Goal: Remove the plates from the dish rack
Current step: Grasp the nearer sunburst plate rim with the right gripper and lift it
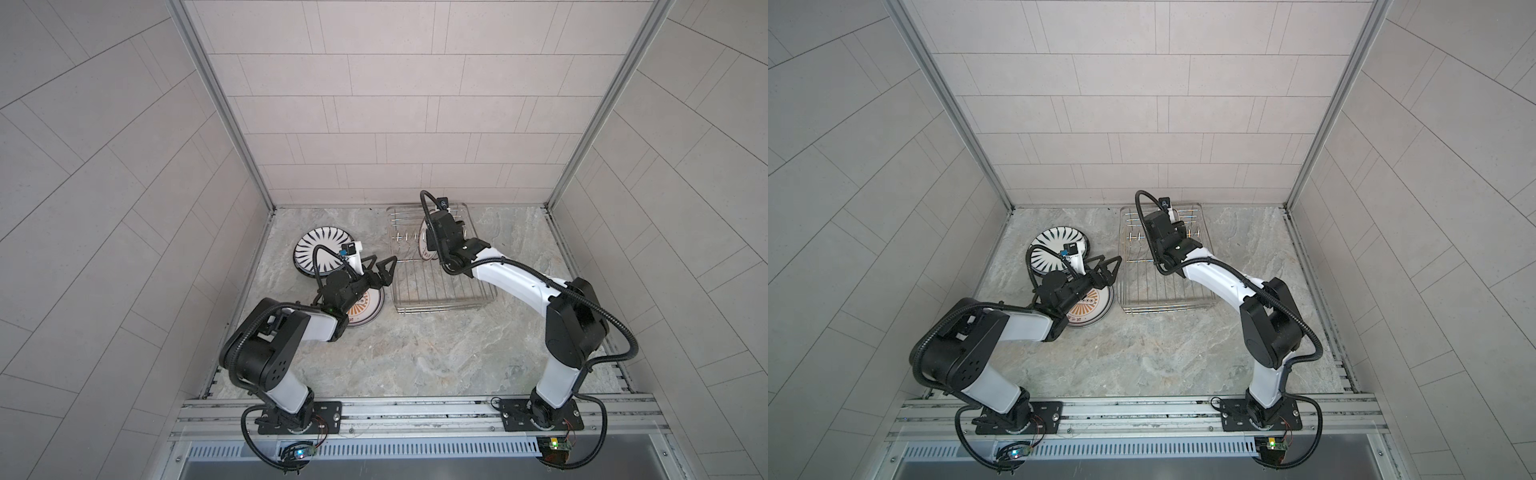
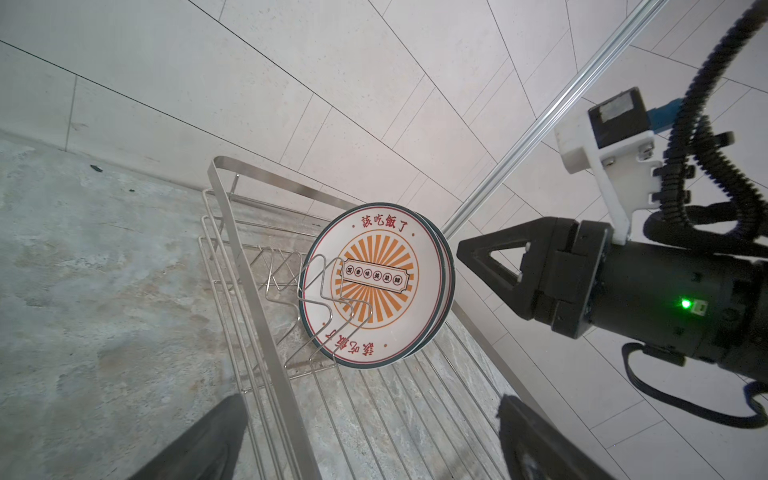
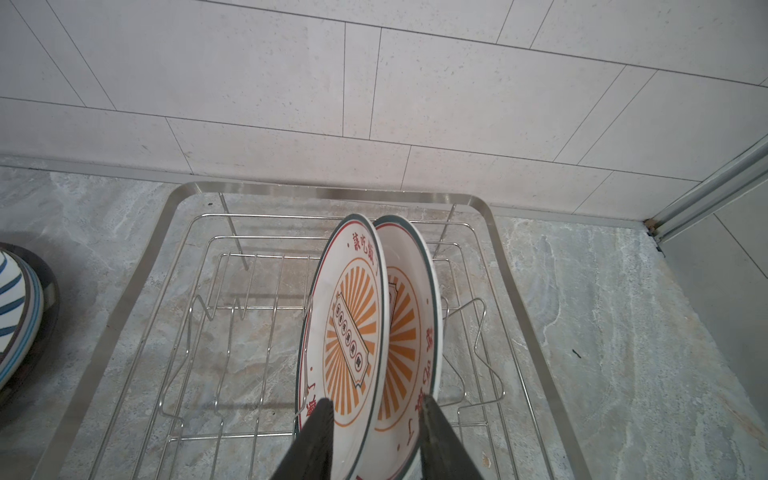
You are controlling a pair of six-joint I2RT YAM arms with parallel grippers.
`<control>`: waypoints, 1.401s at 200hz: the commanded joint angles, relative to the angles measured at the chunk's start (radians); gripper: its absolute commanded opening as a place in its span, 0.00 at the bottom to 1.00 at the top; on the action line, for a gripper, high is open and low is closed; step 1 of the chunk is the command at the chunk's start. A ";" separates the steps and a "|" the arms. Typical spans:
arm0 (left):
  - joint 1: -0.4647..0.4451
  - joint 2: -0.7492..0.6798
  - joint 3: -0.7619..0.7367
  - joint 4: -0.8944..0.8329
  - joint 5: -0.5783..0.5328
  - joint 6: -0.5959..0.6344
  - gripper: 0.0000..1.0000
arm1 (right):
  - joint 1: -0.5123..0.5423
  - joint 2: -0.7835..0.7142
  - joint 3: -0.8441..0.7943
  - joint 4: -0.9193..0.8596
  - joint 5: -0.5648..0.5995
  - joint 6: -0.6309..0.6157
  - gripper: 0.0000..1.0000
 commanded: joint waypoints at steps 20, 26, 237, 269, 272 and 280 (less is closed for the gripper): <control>-0.011 0.003 0.021 0.056 0.041 -0.029 1.00 | -0.033 0.050 0.053 -0.030 -0.076 0.012 0.33; -0.011 0.002 0.021 0.054 0.041 -0.028 1.00 | -0.037 0.058 0.060 -0.035 -0.080 0.012 0.33; -0.023 -0.072 0.004 -0.085 -0.023 0.030 1.00 | -0.023 0.301 0.314 -0.213 0.083 0.098 0.13; -0.022 -0.092 -0.011 -0.088 -0.028 0.033 1.00 | -0.016 0.290 0.304 -0.195 0.103 0.096 0.11; -0.022 -0.095 -0.012 -0.090 -0.030 0.034 1.00 | -0.015 0.287 0.301 -0.189 0.109 0.095 0.11; -0.022 -0.100 -0.016 -0.093 -0.033 0.036 1.00 | -0.009 0.273 0.288 -0.167 0.123 0.087 0.11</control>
